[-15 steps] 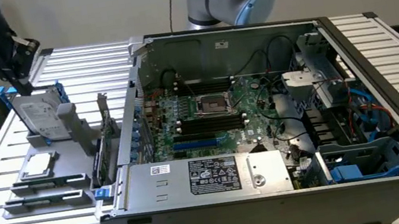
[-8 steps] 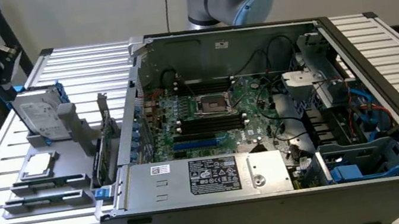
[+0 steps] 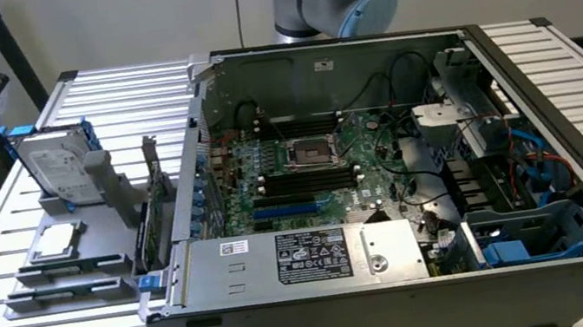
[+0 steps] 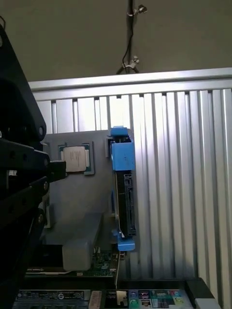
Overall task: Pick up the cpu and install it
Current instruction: 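Reach for the cpu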
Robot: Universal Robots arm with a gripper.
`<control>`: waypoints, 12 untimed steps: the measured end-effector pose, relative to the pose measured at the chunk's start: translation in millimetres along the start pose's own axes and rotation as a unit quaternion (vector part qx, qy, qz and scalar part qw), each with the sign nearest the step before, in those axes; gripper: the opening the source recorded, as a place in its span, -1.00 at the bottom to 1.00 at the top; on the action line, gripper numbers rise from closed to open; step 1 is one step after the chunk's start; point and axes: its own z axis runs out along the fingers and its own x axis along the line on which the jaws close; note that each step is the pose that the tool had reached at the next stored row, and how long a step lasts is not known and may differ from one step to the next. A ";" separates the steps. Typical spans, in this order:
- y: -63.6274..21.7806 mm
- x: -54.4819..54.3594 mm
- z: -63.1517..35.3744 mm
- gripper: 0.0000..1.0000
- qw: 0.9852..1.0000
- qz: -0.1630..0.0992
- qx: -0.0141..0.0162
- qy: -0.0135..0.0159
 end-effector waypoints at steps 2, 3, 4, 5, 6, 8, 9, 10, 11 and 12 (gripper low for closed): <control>0.0 1.4 0.7 -0.79 1.000 -0.006 0.000 0.000; 0.1 1.5 0.8 -0.79 1.000 -0.009 0.000 0.000; 0.1 1.6 0.8 -0.79 1.000 -0.011 0.000 0.001; 0.1 1.6 0.8 -0.79 1.000 -0.011 0.000 0.001; 0.2 1.7 0.8 -0.79 1.000 -0.011 0.000 0.001; 0.2 1.7 0.8 -0.79 1.000 -0.011 0.000 0.001; 0.2 1.7 0.8 -0.79 1.000 -0.011 0.000 0.001; 0.2 1.7 0.8 -0.79 1.000 -0.011 0.000 0.001; 0.2 1.7 0.8 -0.79 1.000 -0.011 0.000 0.001; 0.2 1.7 0.8 -0.79 1.000 -0.011 0.000 0.001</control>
